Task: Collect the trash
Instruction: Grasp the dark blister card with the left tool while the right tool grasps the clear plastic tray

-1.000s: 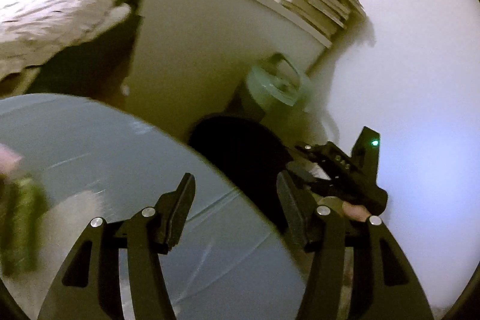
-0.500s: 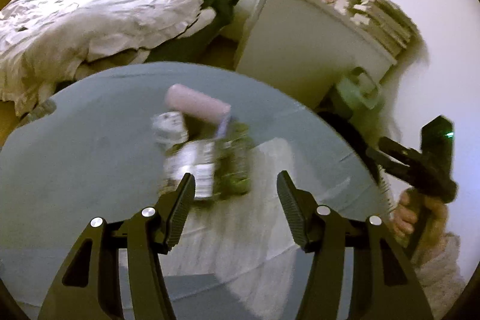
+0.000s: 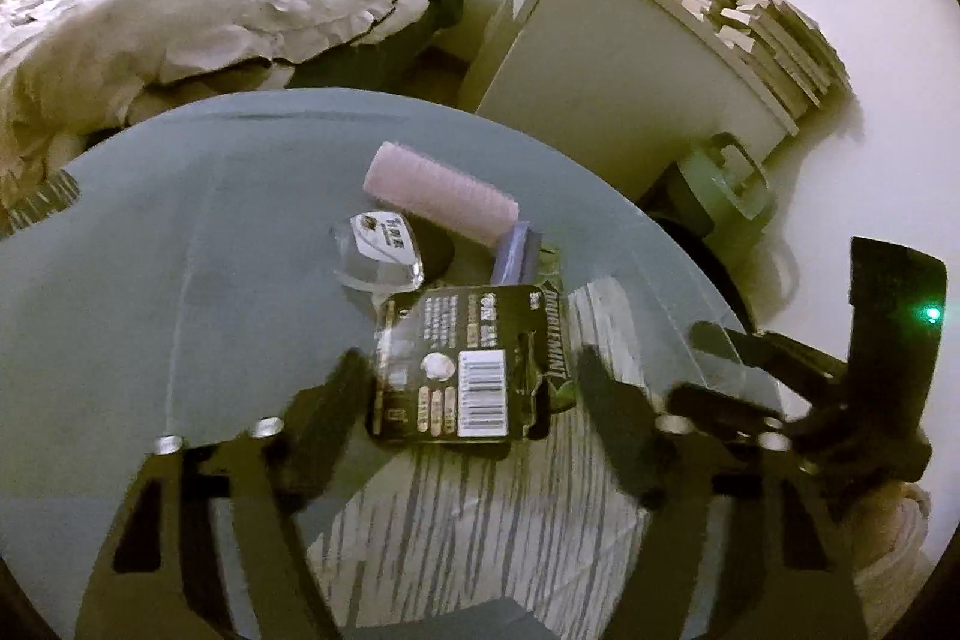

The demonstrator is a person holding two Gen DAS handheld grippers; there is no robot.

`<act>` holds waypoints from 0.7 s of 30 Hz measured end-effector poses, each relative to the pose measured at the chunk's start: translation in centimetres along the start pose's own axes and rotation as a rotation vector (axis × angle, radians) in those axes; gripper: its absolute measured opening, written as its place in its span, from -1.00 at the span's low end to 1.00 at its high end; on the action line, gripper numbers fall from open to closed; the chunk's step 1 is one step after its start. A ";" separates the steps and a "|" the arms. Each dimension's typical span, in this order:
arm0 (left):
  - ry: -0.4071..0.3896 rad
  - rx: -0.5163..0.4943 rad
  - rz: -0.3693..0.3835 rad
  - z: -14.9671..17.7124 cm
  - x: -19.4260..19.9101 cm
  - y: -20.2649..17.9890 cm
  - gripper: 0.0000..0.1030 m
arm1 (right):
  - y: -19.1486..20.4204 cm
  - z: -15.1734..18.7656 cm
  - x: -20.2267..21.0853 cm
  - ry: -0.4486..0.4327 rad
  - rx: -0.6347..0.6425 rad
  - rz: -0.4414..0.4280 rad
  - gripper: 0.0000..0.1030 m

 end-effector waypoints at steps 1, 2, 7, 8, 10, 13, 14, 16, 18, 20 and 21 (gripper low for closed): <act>0.001 -0.007 -0.005 0.1 0.0 0.0 0.13 | 0.1 -0.1 -0.5 0.018 -0.003 0.005 0.41; 0.000 -0.012 -0.007 0.1 0.0 0.0 0.10 | 0.1 -0.1 -0.9 0.036 -0.001 0.009 0.15; -0.009 -0.010 -0.008 0.5 0.3 0.0 -0.02 | 0.2 0.1 -0.9 0.022 -0.002 -0.001 -0.05; -0.011 -0.006 -0.008 0.5 0.3 0.0 -0.03 | 0.1 0.2 -0.8 0.013 -0.011 -0.008 -0.06; -0.018 0.003 0.006 0.7 0.7 0.0 -0.21 | -0.3 0.5 0.0 -0.015 -0.040 -0.031 -0.06; -0.027 -0.007 0.051 0.7 1.6 -1.0 -0.75 | -1.3 0.8 1.5 -0.063 -0.081 -0.056 -0.06; -0.015 -0.008 0.061 0.8 1.7 -1.3 -0.79 | -1.5 0.7 1.8 -0.075 -0.089 -0.061 -0.06; -0.011 -0.025 0.053 1.1 1.8 -1.9 -0.79 | -2.2 0.8 2.8 -0.102 -0.111 -0.071 -0.06; -0.007 -0.031 0.022 1.4 1.7 -2.0 -0.79 | -3.0 1.1 3.6 -0.120 -0.130 -0.075 -0.06; -0.020 -0.018 -0.011 1.7 1.8 -1.6 -0.73 | -3.7 1.5 4.1 -0.131 -0.144 -0.078 -0.06; -0.026 -0.014 -0.014 1.9 2.0 -1.6 -0.64 | -3.9 1.6 4.2 -0.132 -0.148 -0.080 -0.06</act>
Point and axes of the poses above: each gripper's, at about its wrist camera, not at the fingertips, and x roughly against the way its jaws point, y to its left, z to its underside, the point moved 3 cm from there along -x, roughly the way its jaws point, and after that the axes turned 13 degrees about x, right-handed, at the moved point
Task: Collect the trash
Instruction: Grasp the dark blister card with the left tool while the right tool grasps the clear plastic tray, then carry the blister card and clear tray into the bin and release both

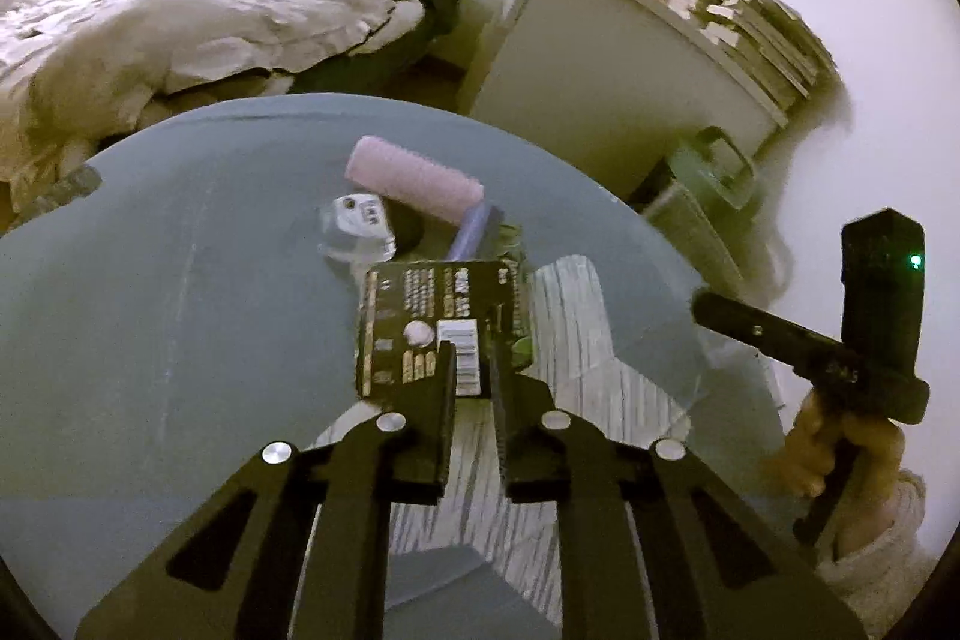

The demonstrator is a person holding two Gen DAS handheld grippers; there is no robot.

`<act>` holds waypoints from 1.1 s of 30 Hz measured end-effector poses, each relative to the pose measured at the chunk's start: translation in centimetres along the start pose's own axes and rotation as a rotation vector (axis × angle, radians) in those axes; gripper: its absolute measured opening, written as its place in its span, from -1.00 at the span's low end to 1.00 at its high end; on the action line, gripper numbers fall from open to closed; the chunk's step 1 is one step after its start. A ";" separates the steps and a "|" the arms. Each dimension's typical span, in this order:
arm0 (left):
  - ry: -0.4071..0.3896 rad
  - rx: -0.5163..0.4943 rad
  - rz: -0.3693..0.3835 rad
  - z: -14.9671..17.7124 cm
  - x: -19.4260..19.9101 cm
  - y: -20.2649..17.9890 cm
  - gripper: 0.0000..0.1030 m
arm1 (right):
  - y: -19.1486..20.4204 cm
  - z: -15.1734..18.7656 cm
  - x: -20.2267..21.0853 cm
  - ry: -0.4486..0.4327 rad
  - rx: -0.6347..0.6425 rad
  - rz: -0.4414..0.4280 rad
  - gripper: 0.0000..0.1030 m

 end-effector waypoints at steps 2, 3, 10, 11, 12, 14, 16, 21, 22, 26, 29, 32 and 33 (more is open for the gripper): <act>-0.032 0.004 -0.042 0.1 0.4 0.3 0.18 | -0.4 0.5 0.3 0.005 -0.007 -0.004 -0.05; -0.058 0.000 -0.074 0.2 0.7 0.3 0.80 | -0.5 0.7 0.4 0.007 -0.010 -0.009 -0.05; -0.005 -0.059 -0.058 -0.1 -1.5 0.0 0.57 | -0.2 1.3 -0.2 0.016 -0.004 -0.032 -0.05; -0.013 -0.065 -0.058 -0.2 -1.7 0.1 0.53 | 0.1 1.3 -0.2 0.015 0.001 -0.032 -0.05; -0.005 -0.069 -0.044 -0.3 -1.9 0.0 0.25 | 0.2 1.2 -0.2 0.013 0.009 -0.029 -0.05; 0.004 -0.070 -0.024 -0.5 -2.2 0.0 0.05 | 0.4 1.1 -0.4 0.015 0.018 -0.024 -0.05; 0.007 -0.070 -0.016 -0.6 -2.2 0.2 0.00 | 0.3 1.0 -0.6 0.016 0.018 -0.022 -0.05; -0.006 -0.084 -0.012 0.2 -1.2 0.3 -0.01 | 0.0 1.1 -0.6 0.008 0.011 -0.018 -0.05; -0.010 -0.080 -0.004 0.4 -0.8 0.3 -0.01 | -0.1 1.0 -0.5 0.002 0.009 -0.016 -0.05; -0.032 -0.076 0.042 0.4 0.9 -1.1 -0.01 | -0.8 1.0 0.4 -0.027 -0.009 -0.007 -0.05; -0.047 -0.104 0.083 -0.1 1.8 -3.4 -0.01 | -2.4 0.7 1.6 -0.068 -0.043 0.010 -0.05; -0.056 -0.136 0.128 -0.7 1.8 -6.3 -0.01 | -4.5 0.4 3.3 -0.110 -0.092 0.037 -0.05; -0.057 -0.143 0.145 -1.0 1.6 -7.2 -0.01 | -5.2 0.3 3.8 -0.122 -0.105 0.047 -0.05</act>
Point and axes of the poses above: each gripper's, at about its wrist camera, not at the fingertips, and x roughly against the way its jaws point, y to its left, z to its underside, the point moved 3 cm from there along -x, roughly the way its jaws point, and after that the axes turned 13 degrees about x, right-handed, at the moved point
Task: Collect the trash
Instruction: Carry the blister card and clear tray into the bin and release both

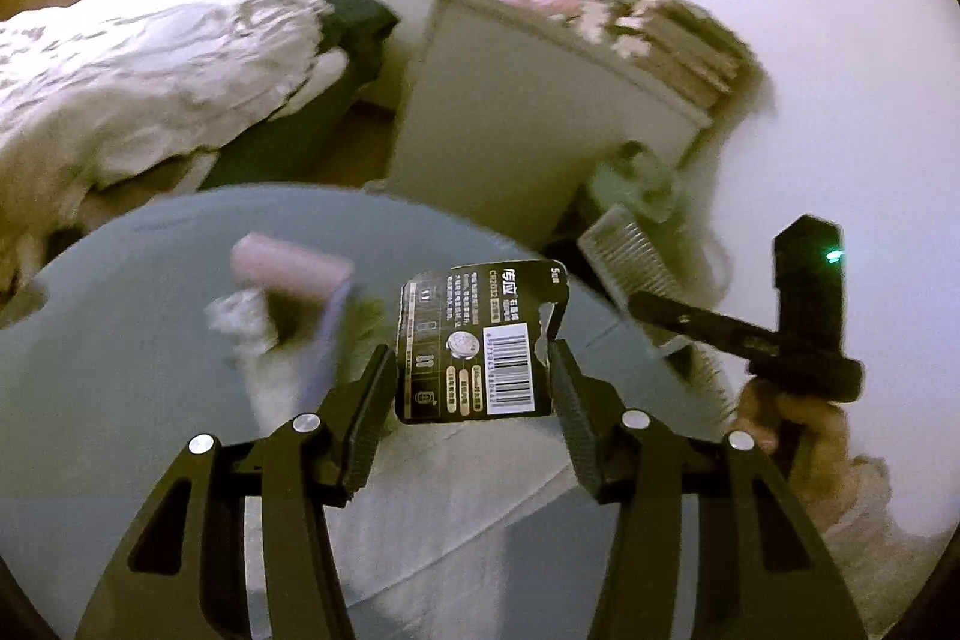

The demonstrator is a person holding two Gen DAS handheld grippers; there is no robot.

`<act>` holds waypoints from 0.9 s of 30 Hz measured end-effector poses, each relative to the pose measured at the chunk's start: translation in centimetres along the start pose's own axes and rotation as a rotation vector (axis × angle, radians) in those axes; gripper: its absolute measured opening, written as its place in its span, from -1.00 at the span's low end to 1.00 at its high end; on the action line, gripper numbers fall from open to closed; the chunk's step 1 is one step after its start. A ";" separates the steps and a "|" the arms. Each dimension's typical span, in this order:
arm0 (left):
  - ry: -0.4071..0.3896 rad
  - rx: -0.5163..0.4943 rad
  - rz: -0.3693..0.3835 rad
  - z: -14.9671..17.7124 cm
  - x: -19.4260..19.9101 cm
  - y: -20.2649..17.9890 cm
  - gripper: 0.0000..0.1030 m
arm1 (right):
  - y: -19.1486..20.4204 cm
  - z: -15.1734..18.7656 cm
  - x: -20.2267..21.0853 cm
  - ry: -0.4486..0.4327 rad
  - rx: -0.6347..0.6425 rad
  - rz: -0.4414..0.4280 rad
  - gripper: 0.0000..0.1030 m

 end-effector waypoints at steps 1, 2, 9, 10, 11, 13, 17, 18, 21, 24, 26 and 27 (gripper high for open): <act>0.000 -0.009 0.019 -0.4 -0.5 -1.0 -0.01 | -1.0 -0.2 0.7 -0.016 -0.017 0.015 -0.05; 0.002 -0.018 0.035 -0.8 -1.2 -2.0 -0.01 | -1.7 -0.4 1.1 -0.025 -0.028 0.026 -0.05; 0.049 -0.078 0.117 -2.3 -6.8 -7.9 -0.01 | -9.0 -0.8 4.4 -0.089 -0.129 0.135 -0.05; 0.065 -0.080 0.133 -2.5 -8.1 -8.8 0.00 | -9.9 -0.7 4.6 -0.092 -0.140 0.147 -0.05; 0.075 -0.081 0.143 -2.6 -9.0 -9.4 0.00 | -10.9 -0.6 4.7 -0.093 -0.154 0.162 -0.05; 0.099 -0.090 0.158 -2.8 -11.1 -10.8 0.00 | -13.1 -0.2 4.9 -0.093 -0.188 0.192 -0.05; 0.136 -0.102 0.171 -2.5 -14.2 -12.4 0.00 | -17.1 0.6 4.7 -0.081 -0.248 0.239 -0.05; 0.152 -0.105 0.173 -2.3 -15.3 -12.9 0.00 | -17.9 0.8 4.6 -0.079 -0.263 0.244 -0.05; 0.179 -0.118 0.174 -1.9 -17.1 -13.6 0.00 | -19.8 1.4 4.1 -0.073 -0.301 0.255 -0.05; 0.207 -0.134 0.175 -1.5 -19.0 -14.5 0.00 | -20.6 2.2 3.6 -0.060 -0.318 0.262 -0.05; 0.218 -0.143 0.172 -1.2 -20.0 -14.8 0.00 | -21.0 2.4 3.4 -0.050 -0.326 0.273 -0.05; 0.224 -0.147 0.170 -1.1 -20.4 -14.9 0.00 | -21.3 2.5 3.3 -0.045 -0.329 0.276 -0.05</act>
Point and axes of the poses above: each gripper's, at about its wrist camera, not at the fingertips, and x roughly against the way its jaws point, y to its left, z to its underside, the point moved 3 cm from there along -x, roughly the way its jaws point, and after that the axes turned 13 degrees about x, right-handed, at the moved point
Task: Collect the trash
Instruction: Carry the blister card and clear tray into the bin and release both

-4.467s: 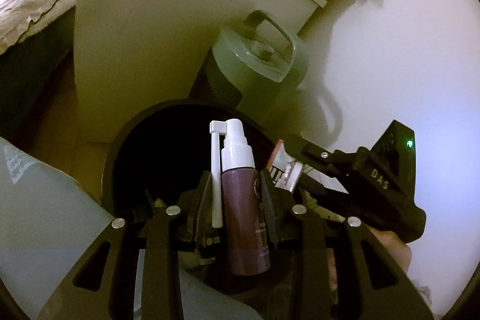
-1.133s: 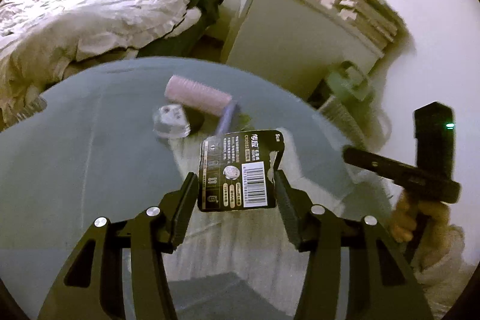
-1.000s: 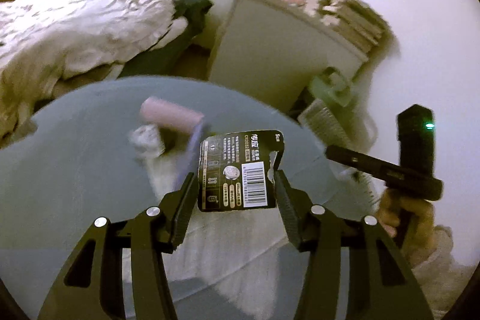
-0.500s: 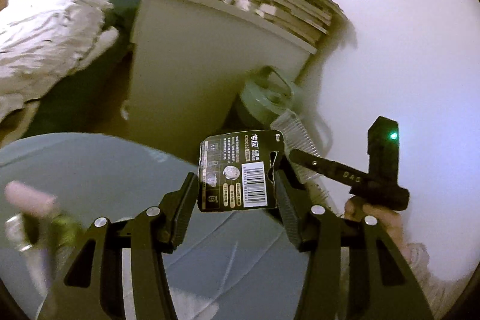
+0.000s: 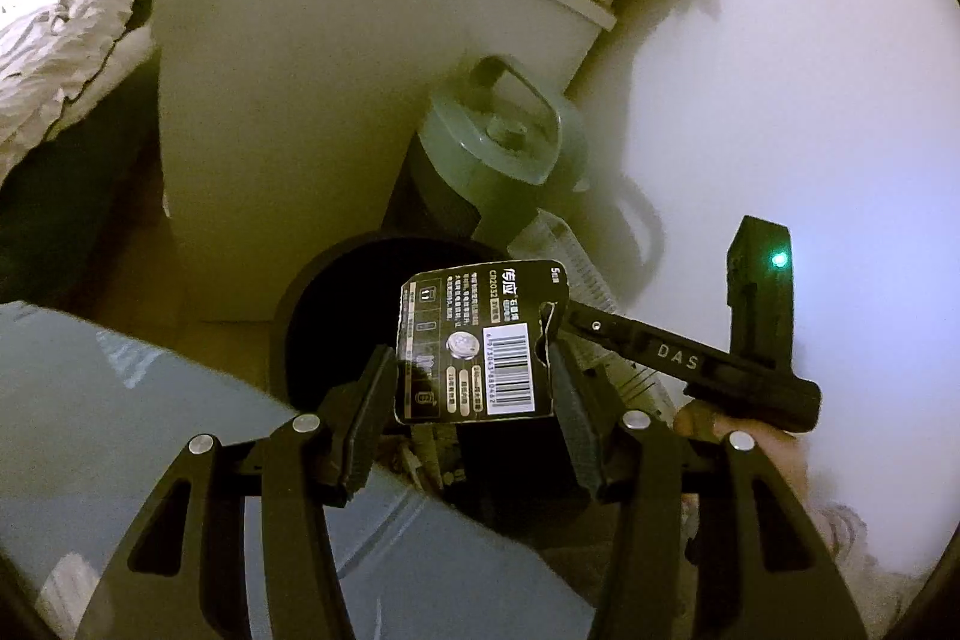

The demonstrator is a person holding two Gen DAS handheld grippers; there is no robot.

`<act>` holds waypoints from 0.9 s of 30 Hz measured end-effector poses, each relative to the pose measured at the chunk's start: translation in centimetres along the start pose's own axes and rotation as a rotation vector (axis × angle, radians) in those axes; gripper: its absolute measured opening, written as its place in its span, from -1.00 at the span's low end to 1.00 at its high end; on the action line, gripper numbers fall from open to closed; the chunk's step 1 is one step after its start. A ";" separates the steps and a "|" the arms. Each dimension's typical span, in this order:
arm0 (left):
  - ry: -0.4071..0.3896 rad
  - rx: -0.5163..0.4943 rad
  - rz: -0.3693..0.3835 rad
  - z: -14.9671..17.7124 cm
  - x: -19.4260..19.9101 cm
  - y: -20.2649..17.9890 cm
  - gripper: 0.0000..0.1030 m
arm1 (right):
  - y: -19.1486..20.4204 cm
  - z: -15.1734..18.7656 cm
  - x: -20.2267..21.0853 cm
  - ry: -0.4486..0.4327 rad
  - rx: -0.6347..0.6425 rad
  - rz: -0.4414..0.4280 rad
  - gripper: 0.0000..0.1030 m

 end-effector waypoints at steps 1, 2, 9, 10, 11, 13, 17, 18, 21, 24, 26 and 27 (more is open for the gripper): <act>0.005 0.000 -0.001 0.0 -0.3 0.0 0.00 | -0.2 0.1 -0.1 0.004 -0.003 0.002 -0.05; 0.010 0.000 -0.003 -0.1 -0.7 -0.1 0.00 | -0.3 0.1 -0.3 0.007 -0.005 0.006 -0.05; 0.034 -0.005 -0.008 0.2 -2.8 -0.3 0.00 | -1.3 -0.2 -0.9 0.012 -0.032 0.006 -0.05; 0.037 -0.006 -0.010 0.2 -3.0 -0.4 0.01 | -1.3 -0.2 -1.0 0.014 -0.033 0.004 -0.05; 0.039 -0.006 -0.010 0.3 -3.1 -0.5 0.01 | -1.3 -0.2 -1.0 0.016 -0.033 0.002 -0.05; 0.040 -0.006 -0.015 0.2 -3.5 -0.8 0.04 | -1.4 -0.2 -1.0 0.017 -0.033 0.002 -0.04; 0.025 -0.009 -0.049 0.0 -3.4 -1.0 0.17 | -1.9 -0.3 -0.8 0.011 -0.051 0.007 0.19; 0.020 -0.008 -0.054 0.0 -3.2 -0.9 0.23 | -1.9 -0.2 -0.6 0.004 -0.058 0.010 0.32; -0.005 -0.006 -0.057 0.1 -2.2 -1.0 0.38 | -2.0 -0.1 -0.3 -0.013 -0.074 0.010 0.34; -0.026 0.002 -0.057 0.1 -0.7 -0.8 0.38 | -1.8 0.1 -0.5 -0.004 -0.066 0.017 0.34; -0.047 0.016 -0.056 0.3 0.8 -0.6 0.38 | -1.4 0.2 -0.5 -0.002 -0.050 0.019 0.34; -0.059 0.025 -0.055 0.5 1.7 -0.3 0.38 | -1.3 0.2 -0.5 -0.004 -0.043 0.020 0.34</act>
Point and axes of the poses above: each gripper's, at about its wrist camera, not at the fingertips, and x roughly against the way its jaws point, y to its left, z to its underside, the point moved 3 cm from there along -x, roughly the way its jaws point, and after that the axes turned 13 degrees about x, right-handed, at the moved point
